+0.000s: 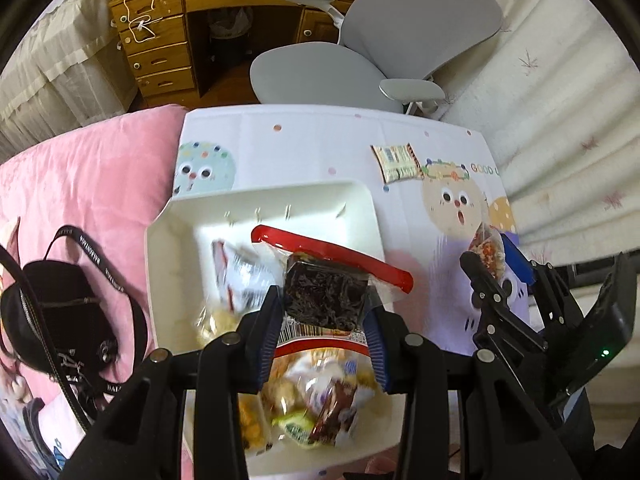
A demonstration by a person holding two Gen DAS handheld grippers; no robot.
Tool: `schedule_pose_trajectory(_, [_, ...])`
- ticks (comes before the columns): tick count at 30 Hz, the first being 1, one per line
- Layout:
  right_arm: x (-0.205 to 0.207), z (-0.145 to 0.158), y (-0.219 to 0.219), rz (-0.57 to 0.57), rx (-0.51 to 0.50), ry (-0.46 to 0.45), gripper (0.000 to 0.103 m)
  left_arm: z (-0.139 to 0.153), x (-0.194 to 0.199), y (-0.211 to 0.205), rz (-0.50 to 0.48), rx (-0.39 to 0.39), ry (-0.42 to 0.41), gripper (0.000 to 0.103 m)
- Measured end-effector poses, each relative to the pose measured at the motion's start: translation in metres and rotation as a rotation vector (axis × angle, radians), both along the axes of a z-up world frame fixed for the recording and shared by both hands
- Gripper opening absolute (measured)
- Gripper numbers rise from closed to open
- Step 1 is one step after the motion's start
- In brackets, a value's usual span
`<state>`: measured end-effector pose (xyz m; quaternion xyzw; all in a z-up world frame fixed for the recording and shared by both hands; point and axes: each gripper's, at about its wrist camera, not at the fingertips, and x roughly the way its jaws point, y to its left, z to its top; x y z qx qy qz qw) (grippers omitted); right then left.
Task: Organize snacks
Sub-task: 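Carry the chocolate packet and nut packet over the white tray with both tools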
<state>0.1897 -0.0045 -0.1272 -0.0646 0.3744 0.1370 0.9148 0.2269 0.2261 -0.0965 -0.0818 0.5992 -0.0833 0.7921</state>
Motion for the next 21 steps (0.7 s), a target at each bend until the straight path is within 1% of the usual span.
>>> schedule_pose_trajectory(7, [-0.056,0.010,0.033,0.004,0.044,0.016,0.049,-0.001,-0.053,0.014,-0.022,0.006,0.000,0.038])
schedule_pose_trajectory(14, [-0.102,0.009,0.065,0.031,0.093,0.061,0.049,-0.005,-0.097,0.023,-0.063,0.012,-0.007,0.038])
schedule_pose_trajectory(18, [-0.121,0.009,0.082,0.053,0.096,0.068,0.050,-0.006,-0.109,0.029,-0.073,-0.015,-0.031,0.039])
schedule_pose_trajectory(21, [-0.128,0.010,0.087,0.046,0.091,0.059,0.050,-0.006,-0.115,0.034,-0.060,-0.010,-0.053,0.044])
